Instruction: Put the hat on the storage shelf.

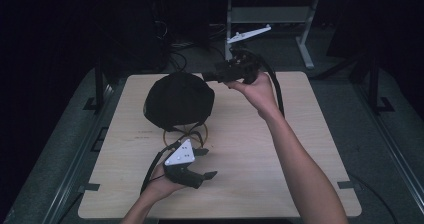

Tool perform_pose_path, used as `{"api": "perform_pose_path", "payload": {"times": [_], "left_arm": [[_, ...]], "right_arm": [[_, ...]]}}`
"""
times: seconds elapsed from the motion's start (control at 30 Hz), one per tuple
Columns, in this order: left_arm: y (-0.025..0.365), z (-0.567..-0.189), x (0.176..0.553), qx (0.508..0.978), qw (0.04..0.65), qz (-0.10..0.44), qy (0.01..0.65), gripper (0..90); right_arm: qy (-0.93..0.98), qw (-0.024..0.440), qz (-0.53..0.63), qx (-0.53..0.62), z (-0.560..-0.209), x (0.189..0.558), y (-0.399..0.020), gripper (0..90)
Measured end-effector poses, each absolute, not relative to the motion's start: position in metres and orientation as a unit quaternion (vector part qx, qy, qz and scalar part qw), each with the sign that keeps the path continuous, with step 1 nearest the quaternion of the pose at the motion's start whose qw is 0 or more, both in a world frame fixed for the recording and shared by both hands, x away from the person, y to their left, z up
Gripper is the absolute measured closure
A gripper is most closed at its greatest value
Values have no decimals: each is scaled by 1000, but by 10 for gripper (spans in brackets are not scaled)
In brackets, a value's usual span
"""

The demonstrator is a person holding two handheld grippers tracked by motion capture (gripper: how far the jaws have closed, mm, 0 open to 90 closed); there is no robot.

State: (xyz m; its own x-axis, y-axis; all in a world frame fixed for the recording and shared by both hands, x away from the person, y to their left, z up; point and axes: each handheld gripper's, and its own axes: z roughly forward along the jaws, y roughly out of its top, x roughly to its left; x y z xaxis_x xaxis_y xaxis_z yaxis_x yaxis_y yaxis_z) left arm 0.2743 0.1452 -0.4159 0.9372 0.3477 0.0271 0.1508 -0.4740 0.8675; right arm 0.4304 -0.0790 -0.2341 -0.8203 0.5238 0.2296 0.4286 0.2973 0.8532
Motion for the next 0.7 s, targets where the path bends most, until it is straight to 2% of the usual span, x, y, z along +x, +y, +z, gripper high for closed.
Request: {"api": "perform_pose_path", "payload": {"times": [0.7], "left_arm": [[146,-417,275,851,492,102,153,242]], "right_arm": [[796,69,502,330,-244,418,-138,241]]}}
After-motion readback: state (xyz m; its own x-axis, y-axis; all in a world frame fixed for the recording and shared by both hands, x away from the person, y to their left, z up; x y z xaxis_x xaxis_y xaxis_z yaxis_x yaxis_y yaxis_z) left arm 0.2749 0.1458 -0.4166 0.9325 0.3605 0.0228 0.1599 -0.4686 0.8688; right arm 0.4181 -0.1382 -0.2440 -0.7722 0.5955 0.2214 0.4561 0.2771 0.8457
